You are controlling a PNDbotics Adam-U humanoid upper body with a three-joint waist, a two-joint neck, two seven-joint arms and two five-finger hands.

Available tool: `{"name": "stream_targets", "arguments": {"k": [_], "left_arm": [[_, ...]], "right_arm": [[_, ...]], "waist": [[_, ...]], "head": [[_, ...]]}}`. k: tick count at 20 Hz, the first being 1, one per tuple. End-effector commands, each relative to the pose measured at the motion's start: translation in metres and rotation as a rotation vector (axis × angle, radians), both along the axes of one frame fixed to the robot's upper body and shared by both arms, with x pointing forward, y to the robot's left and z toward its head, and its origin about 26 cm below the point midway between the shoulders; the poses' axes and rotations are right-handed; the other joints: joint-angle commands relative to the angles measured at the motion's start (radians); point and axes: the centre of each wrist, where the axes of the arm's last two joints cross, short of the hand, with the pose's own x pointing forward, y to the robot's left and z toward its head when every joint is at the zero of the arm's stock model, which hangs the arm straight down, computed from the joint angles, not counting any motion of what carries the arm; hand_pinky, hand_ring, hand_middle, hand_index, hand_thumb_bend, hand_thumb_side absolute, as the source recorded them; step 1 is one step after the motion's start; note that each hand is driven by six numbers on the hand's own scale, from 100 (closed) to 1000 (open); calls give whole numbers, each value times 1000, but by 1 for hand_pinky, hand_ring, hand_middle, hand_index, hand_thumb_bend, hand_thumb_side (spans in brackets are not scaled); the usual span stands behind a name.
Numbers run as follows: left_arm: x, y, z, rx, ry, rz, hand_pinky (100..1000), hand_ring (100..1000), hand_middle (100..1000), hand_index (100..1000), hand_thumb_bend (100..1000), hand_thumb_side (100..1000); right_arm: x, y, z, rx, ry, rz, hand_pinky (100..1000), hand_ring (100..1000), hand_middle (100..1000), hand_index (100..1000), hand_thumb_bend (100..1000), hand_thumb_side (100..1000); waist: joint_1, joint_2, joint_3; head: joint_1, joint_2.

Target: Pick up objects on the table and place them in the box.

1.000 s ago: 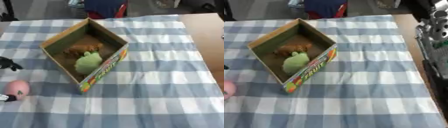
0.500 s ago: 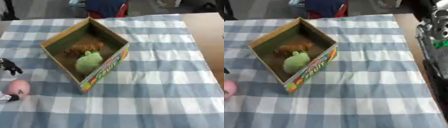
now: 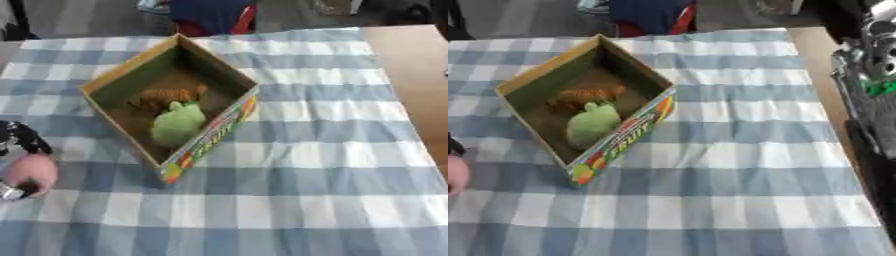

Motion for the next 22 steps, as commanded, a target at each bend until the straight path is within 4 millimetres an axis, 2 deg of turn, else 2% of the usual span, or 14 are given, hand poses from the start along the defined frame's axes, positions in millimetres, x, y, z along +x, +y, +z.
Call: {"name": "stream_targets", "arguments": {"k": [1,7,11,15,22], "left_arm": [[-1,-1,15,4,-33,2,320,668,555,762,272,186],[-3,-6,23,-19,-64,-6,284,649,541,710,161,100],[-3,-9,28,-25,-97,-12,268,637,532,682,100,100],[-6,-13,36,-37,-140,-27,253,624,518,660,100,100],[-10,-19,67,-82,-290,-57,207,590,476,618,100,123]], "right_arm": [[-2,-2,8,-9,-28,-6,702,774,691,933,100,863],[-2,-2,8,-10,-26,-6,703,775,691,934,100,866],[-2,-2,8,-6,-26,-4,703,775,690,934,100,868],[-1,-3,8,-5,-25,-5,704,775,691,934,100,871],[-2,-2,9,0,-31,-4,703,775,691,934,100,869]], "waist": [[2,-15,0],[2,-17,1],[2,-20,2],[2,-22,4],[7,-23,7]], "head": [[1,-9],[0,-9],[0,-12],[0,-13],[2,-19]]}}
